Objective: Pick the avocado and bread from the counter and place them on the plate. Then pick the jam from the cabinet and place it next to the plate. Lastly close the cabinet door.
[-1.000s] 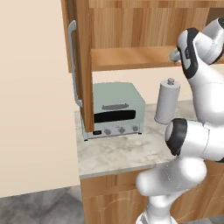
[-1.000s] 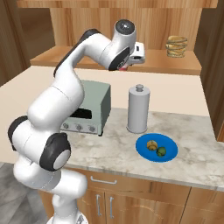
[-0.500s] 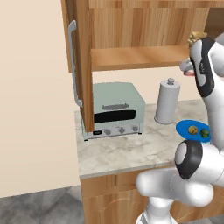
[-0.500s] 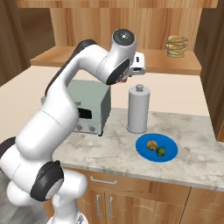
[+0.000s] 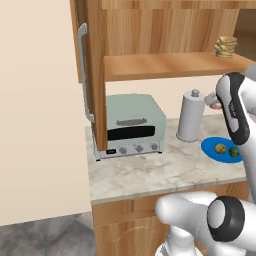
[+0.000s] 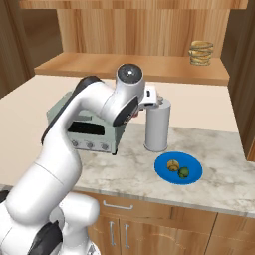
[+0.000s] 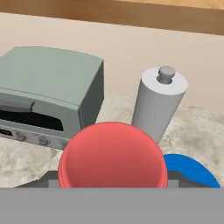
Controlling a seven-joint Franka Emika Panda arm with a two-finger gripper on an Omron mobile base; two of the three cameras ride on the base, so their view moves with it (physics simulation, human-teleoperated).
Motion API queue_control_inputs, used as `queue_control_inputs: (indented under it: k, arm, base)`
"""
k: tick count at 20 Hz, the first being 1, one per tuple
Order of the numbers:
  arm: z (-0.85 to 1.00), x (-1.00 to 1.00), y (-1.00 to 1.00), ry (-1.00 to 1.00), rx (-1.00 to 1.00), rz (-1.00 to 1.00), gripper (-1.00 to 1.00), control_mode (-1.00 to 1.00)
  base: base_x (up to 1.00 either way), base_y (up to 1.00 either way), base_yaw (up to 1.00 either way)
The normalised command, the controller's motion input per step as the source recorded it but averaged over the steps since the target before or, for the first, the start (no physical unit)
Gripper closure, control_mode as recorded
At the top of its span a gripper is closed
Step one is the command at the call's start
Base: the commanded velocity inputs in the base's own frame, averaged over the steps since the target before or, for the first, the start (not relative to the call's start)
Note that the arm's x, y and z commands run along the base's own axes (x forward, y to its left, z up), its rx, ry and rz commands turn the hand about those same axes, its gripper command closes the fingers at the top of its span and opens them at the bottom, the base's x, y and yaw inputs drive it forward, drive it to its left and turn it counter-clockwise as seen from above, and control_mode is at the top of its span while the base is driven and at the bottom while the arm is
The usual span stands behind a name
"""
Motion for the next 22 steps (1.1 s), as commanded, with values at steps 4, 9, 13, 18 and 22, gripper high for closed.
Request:
queue_control_inputs:
  k: [4, 9, 13, 18, 22]
  arm:
    - [-0.66, -0.15, 0.13, 0.14, 0.0, 0.0, 1.0, -1.0]
    - [-0.72, -0.02, 0.17, 0.19, 0.0, -0.01, 1.0, -1.0]
    - [-0.75, 0.02, 0.08, 0.17, 0.01, -0.02, 1.0, -1.0]
    - [-0.73, 0.15, 0.03, 0.11, 0.02, -0.01, 1.0, -1.0]
    - [-0.62, 0.29, -0.04, 0.04, 0.01, 0.0, 1.0, -1.0]
  base:
    - [0.0, 0.0, 0.0]
    - [0.0, 0.0, 0.0]
    - [0.0, 0.0, 0.0]
    - [0.0, 0.0, 0.0]
    - [0.0, 0.0, 0.0]
